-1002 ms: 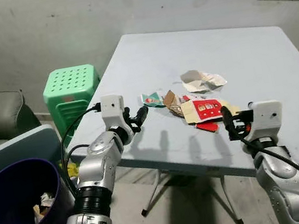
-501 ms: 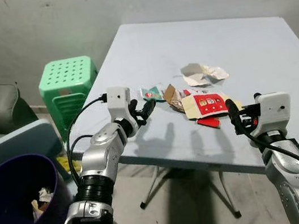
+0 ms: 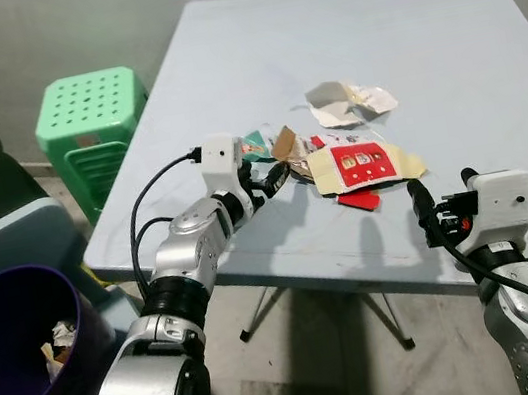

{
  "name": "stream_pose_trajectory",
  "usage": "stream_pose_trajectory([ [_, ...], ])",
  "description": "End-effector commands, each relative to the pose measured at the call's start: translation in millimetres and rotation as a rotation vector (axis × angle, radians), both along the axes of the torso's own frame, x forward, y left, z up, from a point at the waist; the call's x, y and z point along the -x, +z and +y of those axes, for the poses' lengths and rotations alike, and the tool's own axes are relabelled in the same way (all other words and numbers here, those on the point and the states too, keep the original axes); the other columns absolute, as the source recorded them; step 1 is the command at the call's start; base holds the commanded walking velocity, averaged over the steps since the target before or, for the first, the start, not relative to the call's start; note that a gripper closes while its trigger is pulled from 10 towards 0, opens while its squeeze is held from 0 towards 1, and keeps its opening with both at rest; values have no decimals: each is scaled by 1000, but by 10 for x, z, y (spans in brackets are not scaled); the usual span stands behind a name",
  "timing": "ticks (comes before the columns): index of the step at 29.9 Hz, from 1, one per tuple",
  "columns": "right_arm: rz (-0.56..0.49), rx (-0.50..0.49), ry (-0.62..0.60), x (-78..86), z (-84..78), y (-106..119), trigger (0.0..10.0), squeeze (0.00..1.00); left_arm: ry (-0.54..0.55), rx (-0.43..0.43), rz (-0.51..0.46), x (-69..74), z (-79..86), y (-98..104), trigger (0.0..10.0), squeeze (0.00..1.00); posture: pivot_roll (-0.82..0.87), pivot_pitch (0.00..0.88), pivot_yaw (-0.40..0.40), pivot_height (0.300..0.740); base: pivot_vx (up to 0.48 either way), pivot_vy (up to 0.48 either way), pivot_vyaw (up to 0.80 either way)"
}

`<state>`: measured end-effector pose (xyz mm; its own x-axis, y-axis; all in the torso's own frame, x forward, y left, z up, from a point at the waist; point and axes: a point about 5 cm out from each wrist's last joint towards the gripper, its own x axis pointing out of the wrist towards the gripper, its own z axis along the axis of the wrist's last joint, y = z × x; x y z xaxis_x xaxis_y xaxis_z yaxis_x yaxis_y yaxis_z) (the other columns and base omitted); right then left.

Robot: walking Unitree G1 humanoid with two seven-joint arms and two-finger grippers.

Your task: Picking trash to rubbish bin

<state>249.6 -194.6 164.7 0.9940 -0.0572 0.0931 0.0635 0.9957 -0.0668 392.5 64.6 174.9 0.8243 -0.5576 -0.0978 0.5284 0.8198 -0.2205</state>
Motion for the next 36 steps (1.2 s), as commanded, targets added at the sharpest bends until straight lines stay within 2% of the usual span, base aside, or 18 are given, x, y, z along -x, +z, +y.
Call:
stream_pose_trajectory([
  [1,-2,-9,-18,56,-26,35,10000,0,-14,9,-7,-19,-24,28,10000,0,-332,285,7,740,0,0,0],
  [11,8,-22,-34,156,-42,89,10000,0,5,28,-24,-86,-117,174,10000,0,-351,308,-5,740,0,0,0],
  [14,-12,-20,27,168,23,111,10000,0,3,84,-75,-119,-123,345,10000,0,-340,308,-8,740,0,0,0],
  [17,-4,-25,24,146,39,106,10000,0,8,120,-67,-128,-113,368,10000,0,-335,306,-13,740,0,0,0],
  [24,-2,-15,34,134,54,139,10000,0,8,133,-47,-121,-136,322,10000,0,-344,308,-19,740,0,0,0],
  [25,3,-8,36,147,44,140,10000,0,1,153,-43,-114,-160,318,3608,0,-347,309,-20,740,0,0,0],
  [26,5,-5,35,151,41,137,10000,0,-2,160,-43,-112,-169,320,3608,0,-347,309,-20,740,0,0,0],
  [27,7,-3,35,157,36,136,10000,0,-5,164,-46,-110,-178,323,0,0,-347,309,-20,740,0,0,0],
  [36,14,3,62,176,39,147,10000,0,-27,185,-57,-100,-261,371,0,0,-346,309,-22,740,0,0,0],
])
